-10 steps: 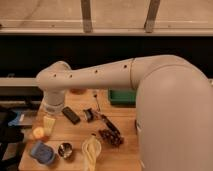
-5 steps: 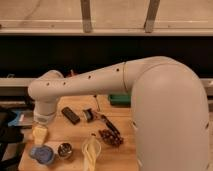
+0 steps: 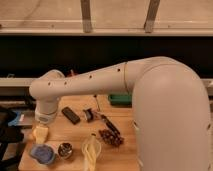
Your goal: Place sponge in tray
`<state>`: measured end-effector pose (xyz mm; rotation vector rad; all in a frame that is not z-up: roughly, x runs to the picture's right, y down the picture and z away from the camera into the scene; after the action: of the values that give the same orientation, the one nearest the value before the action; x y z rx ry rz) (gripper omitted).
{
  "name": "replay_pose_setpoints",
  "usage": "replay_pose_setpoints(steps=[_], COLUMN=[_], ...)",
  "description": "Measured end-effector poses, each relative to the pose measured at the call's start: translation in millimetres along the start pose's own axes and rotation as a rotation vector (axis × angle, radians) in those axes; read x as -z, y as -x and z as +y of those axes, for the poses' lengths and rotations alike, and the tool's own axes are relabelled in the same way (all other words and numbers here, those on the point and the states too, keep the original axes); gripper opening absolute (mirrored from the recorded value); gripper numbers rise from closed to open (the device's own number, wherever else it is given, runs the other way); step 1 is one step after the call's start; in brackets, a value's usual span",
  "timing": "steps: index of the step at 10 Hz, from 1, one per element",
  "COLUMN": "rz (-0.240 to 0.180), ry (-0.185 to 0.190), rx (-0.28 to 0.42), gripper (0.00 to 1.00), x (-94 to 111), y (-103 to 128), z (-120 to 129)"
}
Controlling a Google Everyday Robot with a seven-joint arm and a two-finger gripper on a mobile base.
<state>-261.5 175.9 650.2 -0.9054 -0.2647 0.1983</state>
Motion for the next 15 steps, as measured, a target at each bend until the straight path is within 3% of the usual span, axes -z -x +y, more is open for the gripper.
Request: replay_pose_setpoints(steps=[4, 8, 10, 15], rz=[0.000, -0.033, -0.054, -0.058], ry=[0.012, 0.027, 0.047, 0.084], rx=[0.014, 0.007, -0.007, -0.027], gripper=[0.80, 0.80, 0.80, 0.80], x=[-13.8, -27.0, -42.2, -72.3], y=[1.1, 1.4, 0.2, 6.8], z=[24.7, 47.4, 48.4, 43.0])
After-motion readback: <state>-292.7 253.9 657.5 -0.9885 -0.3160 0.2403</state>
